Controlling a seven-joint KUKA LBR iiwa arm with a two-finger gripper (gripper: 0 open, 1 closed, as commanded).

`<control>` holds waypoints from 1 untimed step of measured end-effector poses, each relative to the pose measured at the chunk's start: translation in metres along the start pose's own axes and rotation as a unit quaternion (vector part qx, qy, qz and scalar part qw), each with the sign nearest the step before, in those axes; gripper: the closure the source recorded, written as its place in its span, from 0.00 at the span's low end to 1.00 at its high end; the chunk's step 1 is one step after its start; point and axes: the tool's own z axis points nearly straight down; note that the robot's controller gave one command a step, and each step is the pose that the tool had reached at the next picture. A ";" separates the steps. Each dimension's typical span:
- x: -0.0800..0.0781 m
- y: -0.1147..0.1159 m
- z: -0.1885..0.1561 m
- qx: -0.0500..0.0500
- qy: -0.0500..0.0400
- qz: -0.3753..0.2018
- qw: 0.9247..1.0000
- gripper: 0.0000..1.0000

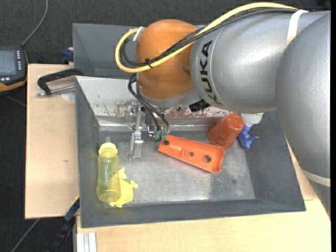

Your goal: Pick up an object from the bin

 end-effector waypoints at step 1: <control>-0.002 -0.001 -0.005 -0.001 -0.004 0.001 1.000 0.00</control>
Offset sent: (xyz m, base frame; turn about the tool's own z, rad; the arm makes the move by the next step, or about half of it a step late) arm -0.0080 -0.0679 -0.0468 0.2075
